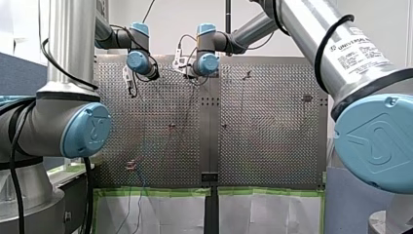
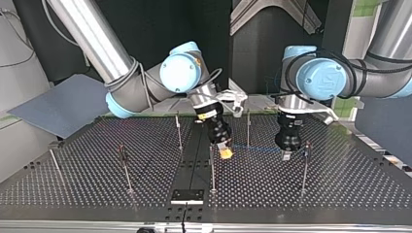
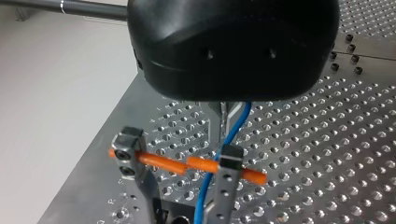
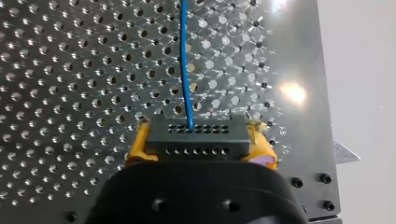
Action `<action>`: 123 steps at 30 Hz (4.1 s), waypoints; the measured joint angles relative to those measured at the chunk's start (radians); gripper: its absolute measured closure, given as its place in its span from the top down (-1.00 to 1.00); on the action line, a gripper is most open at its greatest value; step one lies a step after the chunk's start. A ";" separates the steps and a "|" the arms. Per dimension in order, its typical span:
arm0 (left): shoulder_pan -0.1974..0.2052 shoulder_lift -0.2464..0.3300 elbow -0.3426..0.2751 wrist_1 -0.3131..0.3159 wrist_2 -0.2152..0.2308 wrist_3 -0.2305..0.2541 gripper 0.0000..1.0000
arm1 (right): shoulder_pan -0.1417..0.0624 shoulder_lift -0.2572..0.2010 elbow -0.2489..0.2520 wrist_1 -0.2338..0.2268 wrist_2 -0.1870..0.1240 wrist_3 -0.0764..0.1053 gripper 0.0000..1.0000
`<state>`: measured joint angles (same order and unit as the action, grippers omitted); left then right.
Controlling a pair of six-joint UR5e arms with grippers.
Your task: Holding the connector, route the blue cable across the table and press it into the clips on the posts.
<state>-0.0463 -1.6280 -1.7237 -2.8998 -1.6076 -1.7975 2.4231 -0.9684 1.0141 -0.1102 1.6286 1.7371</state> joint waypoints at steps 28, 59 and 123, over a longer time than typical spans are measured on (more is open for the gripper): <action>-0.076 -0.040 -0.226 0.150 -0.171 0.041 -1.00 | 0.008 0.121 0.022 0.024 0.008 0.000 -1.00; -0.086 -0.183 -0.336 0.313 -0.133 -0.029 -1.00 | -0.006 0.124 0.185 0.028 -0.061 -0.037 -1.00; -0.008 -0.400 -0.163 0.430 -0.046 -0.094 -1.00 | -0.105 0.159 0.209 -0.003 -0.061 -0.030 -1.00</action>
<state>-0.0546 -2.0283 -1.8870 -2.4697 -1.6538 -1.8913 2.3180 -0.8094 1.2232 -0.1134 1.5679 1.7071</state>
